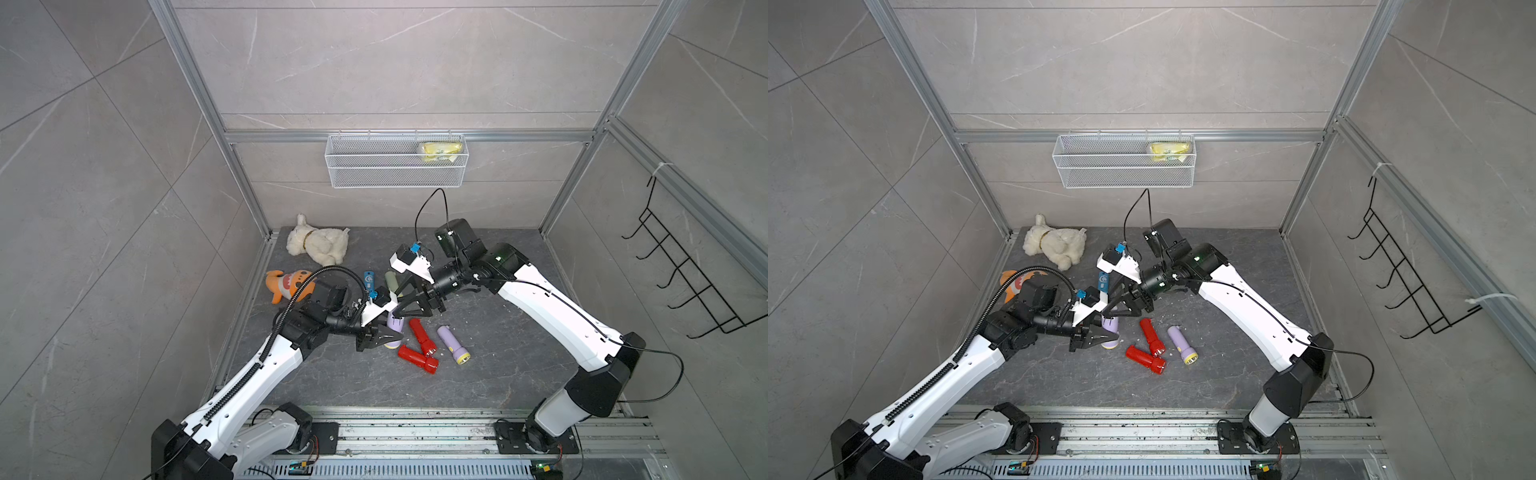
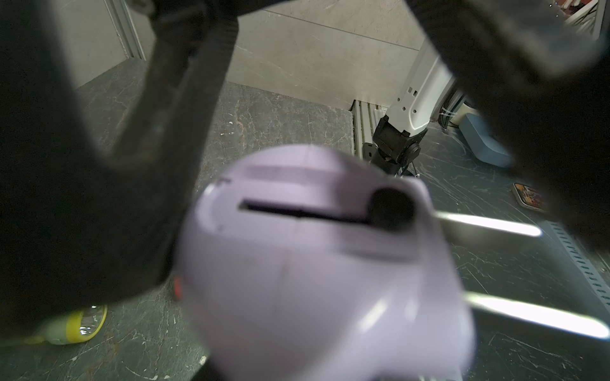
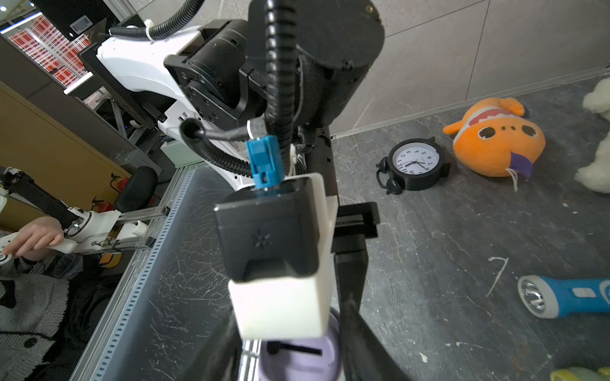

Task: Close the plug at the bottom of the flashlight
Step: Close the plug of the flashlight.

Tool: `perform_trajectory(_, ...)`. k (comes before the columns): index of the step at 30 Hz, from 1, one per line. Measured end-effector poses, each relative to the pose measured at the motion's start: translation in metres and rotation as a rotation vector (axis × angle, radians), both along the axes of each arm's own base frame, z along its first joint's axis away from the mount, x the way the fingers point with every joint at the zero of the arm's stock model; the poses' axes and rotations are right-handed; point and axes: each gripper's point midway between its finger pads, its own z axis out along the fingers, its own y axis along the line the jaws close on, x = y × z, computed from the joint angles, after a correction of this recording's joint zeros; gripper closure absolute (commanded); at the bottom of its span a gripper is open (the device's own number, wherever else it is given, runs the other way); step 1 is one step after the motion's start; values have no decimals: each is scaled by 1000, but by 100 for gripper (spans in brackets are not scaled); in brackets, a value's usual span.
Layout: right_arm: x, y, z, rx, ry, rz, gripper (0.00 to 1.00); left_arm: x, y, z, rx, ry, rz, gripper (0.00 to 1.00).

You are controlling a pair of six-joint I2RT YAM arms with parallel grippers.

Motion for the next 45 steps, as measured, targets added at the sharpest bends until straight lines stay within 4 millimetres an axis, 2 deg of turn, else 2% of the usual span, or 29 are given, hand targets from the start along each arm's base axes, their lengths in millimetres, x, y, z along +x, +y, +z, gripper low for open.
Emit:
perform_trajectory(11, 0, 1, -8, -21, 6, 6, 54, 0, 1, 2, -1, -8, 4, 100)
perform_trajectory(24, 0, 2, 2, -14, -3, 24, 52, -1, 1, 4, -6, -16, 4, 100)
perform_trajectory(45, 2, 4, 3, 4, -5, 53, 74, -6, 5, 6, -5, -33, 2, 100)
